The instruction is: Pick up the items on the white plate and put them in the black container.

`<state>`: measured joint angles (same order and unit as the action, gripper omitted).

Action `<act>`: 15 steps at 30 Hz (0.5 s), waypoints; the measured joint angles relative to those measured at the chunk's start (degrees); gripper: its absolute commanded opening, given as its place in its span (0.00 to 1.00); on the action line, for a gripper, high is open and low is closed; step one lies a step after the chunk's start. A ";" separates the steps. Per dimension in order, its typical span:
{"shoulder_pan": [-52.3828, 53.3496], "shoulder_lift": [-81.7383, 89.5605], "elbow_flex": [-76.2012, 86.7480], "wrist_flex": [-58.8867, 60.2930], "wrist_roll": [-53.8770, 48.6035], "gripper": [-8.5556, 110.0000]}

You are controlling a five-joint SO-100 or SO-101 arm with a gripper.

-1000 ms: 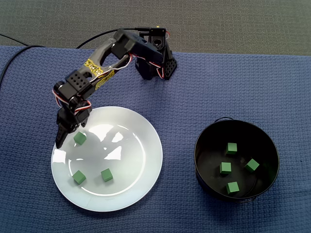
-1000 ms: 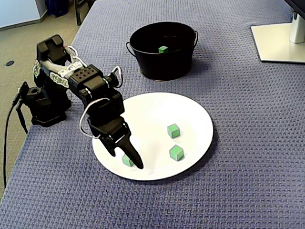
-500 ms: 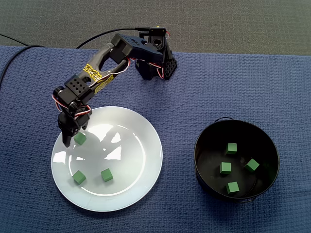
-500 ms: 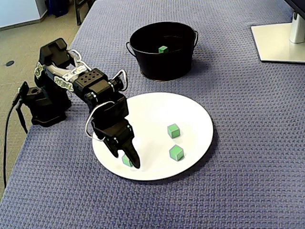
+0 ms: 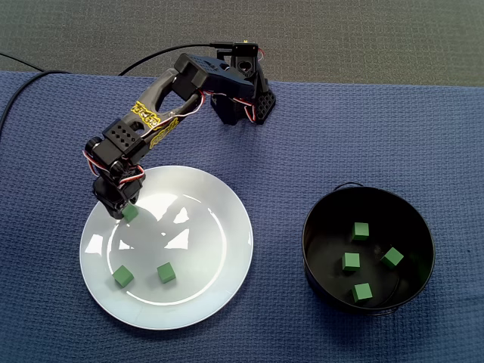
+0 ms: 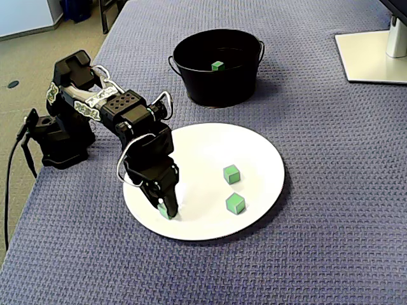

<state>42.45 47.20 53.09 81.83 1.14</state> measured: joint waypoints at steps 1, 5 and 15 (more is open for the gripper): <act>-0.18 0.00 0.00 0.00 0.00 0.07; -0.88 0.00 0.00 0.00 0.00 0.07; -0.88 15.91 -1.23 1.49 -6.33 0.07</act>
<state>41.57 63.11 51.86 83.32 -5.19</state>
